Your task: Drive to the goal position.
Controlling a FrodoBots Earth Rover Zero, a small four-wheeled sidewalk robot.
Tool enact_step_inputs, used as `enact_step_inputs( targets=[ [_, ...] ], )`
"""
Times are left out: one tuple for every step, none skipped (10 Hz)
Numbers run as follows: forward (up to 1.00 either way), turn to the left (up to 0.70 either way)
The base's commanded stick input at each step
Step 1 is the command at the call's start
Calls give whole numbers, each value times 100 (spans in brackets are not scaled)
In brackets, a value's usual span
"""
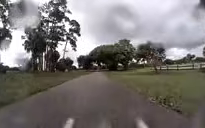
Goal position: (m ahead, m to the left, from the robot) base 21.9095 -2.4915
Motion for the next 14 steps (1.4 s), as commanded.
enact_step_inputs(
  targets=[
    [100,10],
    [100,37],
    [100,16],
    [100,0],
    [100,0],
    [100,0],
    [100,0],
    [100,0],
    [100,0],
    [100,0],
    [100,0],
    [100,0],
    [100,0],
    [100,0]
  ],
)
